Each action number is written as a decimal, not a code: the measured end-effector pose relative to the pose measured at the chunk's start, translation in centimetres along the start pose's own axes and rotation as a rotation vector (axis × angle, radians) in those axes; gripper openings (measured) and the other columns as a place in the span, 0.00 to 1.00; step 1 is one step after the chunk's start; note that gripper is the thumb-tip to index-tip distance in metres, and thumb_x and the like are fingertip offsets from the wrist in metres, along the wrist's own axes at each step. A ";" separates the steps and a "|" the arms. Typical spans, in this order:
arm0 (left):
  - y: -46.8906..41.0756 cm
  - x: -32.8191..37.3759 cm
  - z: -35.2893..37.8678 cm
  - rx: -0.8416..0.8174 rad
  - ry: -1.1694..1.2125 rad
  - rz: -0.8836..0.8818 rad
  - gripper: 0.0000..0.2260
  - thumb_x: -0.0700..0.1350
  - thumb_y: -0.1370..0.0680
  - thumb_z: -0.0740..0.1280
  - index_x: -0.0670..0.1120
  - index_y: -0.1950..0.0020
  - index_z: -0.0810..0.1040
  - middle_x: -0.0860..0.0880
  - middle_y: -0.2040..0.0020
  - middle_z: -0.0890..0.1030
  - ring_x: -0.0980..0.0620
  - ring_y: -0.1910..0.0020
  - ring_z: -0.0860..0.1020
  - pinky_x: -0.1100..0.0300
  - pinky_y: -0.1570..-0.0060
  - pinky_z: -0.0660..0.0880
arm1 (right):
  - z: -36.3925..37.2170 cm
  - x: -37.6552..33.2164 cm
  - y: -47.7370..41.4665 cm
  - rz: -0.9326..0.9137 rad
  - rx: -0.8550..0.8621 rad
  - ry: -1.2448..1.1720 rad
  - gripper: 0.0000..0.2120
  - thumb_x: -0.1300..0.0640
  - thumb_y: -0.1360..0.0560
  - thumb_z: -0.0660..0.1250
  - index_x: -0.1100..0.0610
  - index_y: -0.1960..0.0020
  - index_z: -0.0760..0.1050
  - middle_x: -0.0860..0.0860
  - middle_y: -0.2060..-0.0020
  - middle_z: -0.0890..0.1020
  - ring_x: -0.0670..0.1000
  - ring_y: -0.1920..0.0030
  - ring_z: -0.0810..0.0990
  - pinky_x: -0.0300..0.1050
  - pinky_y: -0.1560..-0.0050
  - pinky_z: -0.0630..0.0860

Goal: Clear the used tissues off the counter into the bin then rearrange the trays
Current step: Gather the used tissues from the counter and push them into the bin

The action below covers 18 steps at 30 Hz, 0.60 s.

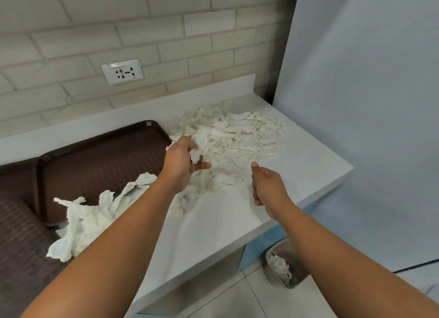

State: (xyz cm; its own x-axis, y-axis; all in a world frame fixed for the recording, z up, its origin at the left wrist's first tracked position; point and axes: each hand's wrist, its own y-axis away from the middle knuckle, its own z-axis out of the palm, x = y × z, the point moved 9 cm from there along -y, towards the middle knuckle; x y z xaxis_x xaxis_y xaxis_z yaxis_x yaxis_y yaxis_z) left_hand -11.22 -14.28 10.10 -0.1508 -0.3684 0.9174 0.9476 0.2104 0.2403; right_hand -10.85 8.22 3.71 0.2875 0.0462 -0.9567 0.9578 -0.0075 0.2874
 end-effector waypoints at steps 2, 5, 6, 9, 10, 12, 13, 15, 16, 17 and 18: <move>1.2 -0.6 3.5 -0.036 0.012 0.027 0.11 0.42 0.21 0.57 0.42 0.58 0.76 0.47 0.68 0.71 0.52 0.72 0.66 0.50 0.64 0.76 | -3.0 -0.1 0.5 0.002 0.009 0.012 0.22 0.44 0.20 0.60 0.54 0.67 0.59 0.51 0.74 0.63 0.48 0.77 0.60 0.38 0.77 0.60; 2.2 -2.8 8.2 -0.034 -0.058 0.007 0.10 0.50 0.20 0.65 0.45 0.55 0.78 0.48 0.68 0.70 0.52 0.71 0.68 0.52 0.64 0.77 | -8.0 0.1 1.3 0.003 0.021 0.030 0.23 0.44 0.20 0.60 0.53 0.67 0.58 0.51 0.73 0.61 0.48 0.76 0.59 0.38 0.76 0.59; 2.7 -3.7 10.0 -0.055 -0.097 0.013 0.07 0.48 0.21 0.67 0.45 0.55 0.78 0.48 0.67 0.72 0.51 0.70 0.71 0.52 0.62 0.78 | -9.8 0.3 1.7 0.002 0.029 0.029 0.23 0.44 0.20 0.60 0.52 0.67 0.57 0.51 0.73 0.61 0.48 0.76 0.58 0.39 0.76 0.58; 4.4 -6.7 15.4 -0.182 -0.217 0.046 0.04 0.41 0.21 0.68 0.42 0.54 0.79 0.44 0.58 0.81 0.45 0.60 0.82 0.51 0.58 0.81 | -14.9 1.0 2.6 0.000 0.050 0.016 0.22 0.44 0.20 0.60 0.53 0.67 0.59 0.50 0.74 0.63 0.48 0.76 0.58 0.39 0.75 0.57; 5.0 -7.8 17.1 -0.220 -0.272 0.049 0.04 0.39 0.21 0.66 0.39 0.51 0.80 0.43 0.55 0.83 0.44 0.58 0.84 0.50 0.56 0.82 | -16.5 1.4 2.9 -0.001 0.053 0.021 0.21 0.43 0.20 0.61 0.54 0.66 0.62 0.50 0.75 0.65 0.48 0.76 0.59 0.39 0.75 0.58; 5.7 -10.7 20.0 -0.292 -0.365 0.046 0.05 0.37 0.20 0.65 0.35 0.48 0.78 0.39 0.52 0.84 0.42 0.58 0.85 0.50 0.55 0.82 | -19.8 2.3 3.2 -0.005 0.070 0.052 0.21 0.44 0.20 0.62 0.58 0.64 0.68 0.52 0.74 0.72 0.49 0.77 0.63 0.40 0.76 0.60; 5.8 -12.2 21.4 -0.326 -0.404 0.042 0.05 0.37 0.20 0.65 0.35 0.48 0.76 0.37 0.52 0.83 0.43 0.60 0.84 0.51 0.56 0.82 | -21.3 3.0 3.3 -0.005 0.084 0.061 0.20 0.45 0.20 0.62 0.59 0.63 0.70 0.53 0.74 0.73 0.49 0.77 0.64 0.40 0.76 0.61; 6.3 -15.2 23.7 -0.384 -0.472 0.031 0.03 0.39 0.19 0.65 0.39 0.49 0.73 0.37 0.53 0.81 0.47 0.63 0.81 0.54 0.59 0.80 | -24.2 4.3 3.6 0.000 0.126 0.061 0.19 0.46 0.20 0.63 0.60 0.62 0.71 0.52 0.76 0.70 0.49 0.77 0.64 0.39 0.77 0.61; 6.6 -16.8 24.7 -0.409 -0.495 0.017 0.03 0.41 0.18 0.64 0.43 0.49 0.72 0.39 0.54 0.79 0.50 0.63 0.80 0.55 0.60 0.80 | -25.5 5.0 3.8 0.010 0.157 0.053 0.20 0.46 0.20 0.62 0.58 0.64 0.70 0.50 0.77 0.67 0.49 0.78 0.63 0.38 0.77 0.61; 7.0 -18.3 25.6 -0.434 -0.515 0.000 0.03 0.44 0.17 0.63 0.45 0.47 0.72 0.41 0.54 0.78 0.51 0.63 0.79 0.56 0.61 0.79 | -26.7 5.8 3.9 0.020 0.189 0.054 0.21 0.46 0.19 0.61 0.56 0.67 0.68 0.49 0.78 0.66 0.48 0.78 0.63 0.38 0.77 0.61; 7.2 -19.9 26.4 -0.454 -0.541 -0.021 0.05 0.47 0.17 0.63 0.46 0.46 0.73 0.43 0.55 0.77 0.52 0.62 0.78 0.57 0.62 0.79 | -27.9 6.6 3.8 0.031 0.224 0.065 0.23 0.45 0.19 0.60 0.53 0.71 0.66 0.47 0.79 0.65 0.47 0.79 0.63 0.38 0.77 0.61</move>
State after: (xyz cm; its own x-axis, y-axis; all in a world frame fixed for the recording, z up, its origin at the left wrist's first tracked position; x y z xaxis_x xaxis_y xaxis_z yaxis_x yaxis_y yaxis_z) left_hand -8.80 18.44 1.97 -0.1771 0.1586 0.9713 0.9491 -0.2336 0.2112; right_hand -5.49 36.39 -0.21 0.3224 0.1065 -0.9406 0.9280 -0.2313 0.2919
